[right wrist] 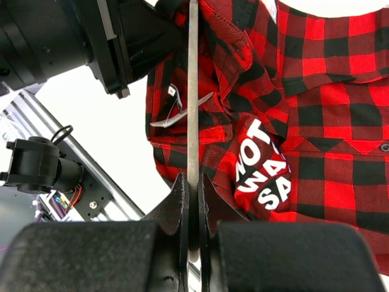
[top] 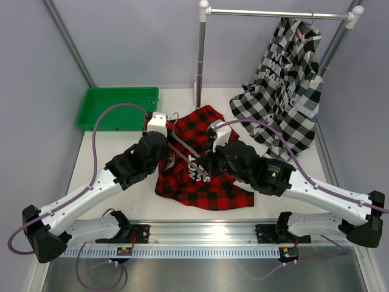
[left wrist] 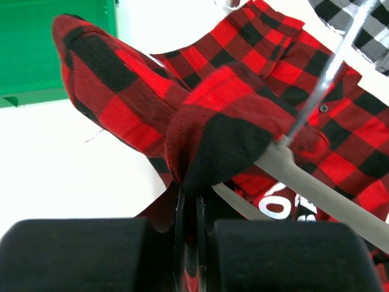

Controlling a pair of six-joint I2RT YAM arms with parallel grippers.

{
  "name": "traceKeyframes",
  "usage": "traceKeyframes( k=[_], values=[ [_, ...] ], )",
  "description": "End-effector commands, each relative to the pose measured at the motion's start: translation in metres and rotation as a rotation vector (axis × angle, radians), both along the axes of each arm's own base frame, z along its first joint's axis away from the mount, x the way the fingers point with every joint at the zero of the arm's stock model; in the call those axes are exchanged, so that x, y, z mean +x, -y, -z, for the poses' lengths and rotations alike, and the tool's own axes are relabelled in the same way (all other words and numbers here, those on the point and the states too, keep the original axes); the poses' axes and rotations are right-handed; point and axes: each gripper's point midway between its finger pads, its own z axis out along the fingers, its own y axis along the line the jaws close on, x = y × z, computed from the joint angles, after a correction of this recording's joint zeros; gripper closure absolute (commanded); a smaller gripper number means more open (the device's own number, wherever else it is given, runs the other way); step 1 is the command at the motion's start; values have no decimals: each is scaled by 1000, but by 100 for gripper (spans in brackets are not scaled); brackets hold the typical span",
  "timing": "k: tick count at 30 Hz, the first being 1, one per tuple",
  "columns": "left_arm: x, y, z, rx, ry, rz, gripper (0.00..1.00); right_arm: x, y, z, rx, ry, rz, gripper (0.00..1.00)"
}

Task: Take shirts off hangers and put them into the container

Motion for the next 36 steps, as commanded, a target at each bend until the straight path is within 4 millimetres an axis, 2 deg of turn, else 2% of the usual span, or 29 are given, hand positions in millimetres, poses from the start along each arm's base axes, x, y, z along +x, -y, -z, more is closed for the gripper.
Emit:
traceKeyframes(
  k=[1, 9, 13, 15, 16, 24, 31, 36],
  values=[
    [14, -1, -39, -67, 105, -73, 100, -5, -1, -34, 116, 51, -17, 100],
    [22, -5, -46, -41, 127, -109, 100, -20, 17, -31, 127, 29, -44, 100],
    [27, -6, -48, -35, 126, -121, 100, -32, 23, -16, 97, -13, -82, 100],
    [29, -8, -48, -27, 128, -130, 100, -37, 28, -15, 103, -19, -94, 100],
    [30, -8, -50, -28, 130, -131, 100, -39, 31, -7, 89, -29, -96, 100],
    [39, -13, -50, -5, 128, -161, 100, -52, 74, 4, 71, -33, -58, 100],
    [46, -16, -44, 8, 117, -180, 100, -63, 107, -3, 96, -11, -37, 100],
    [52, -21, -38, 25, 107, -199, 100, -67, 125, 0, 81, -10, -15, 100]
  ],
)
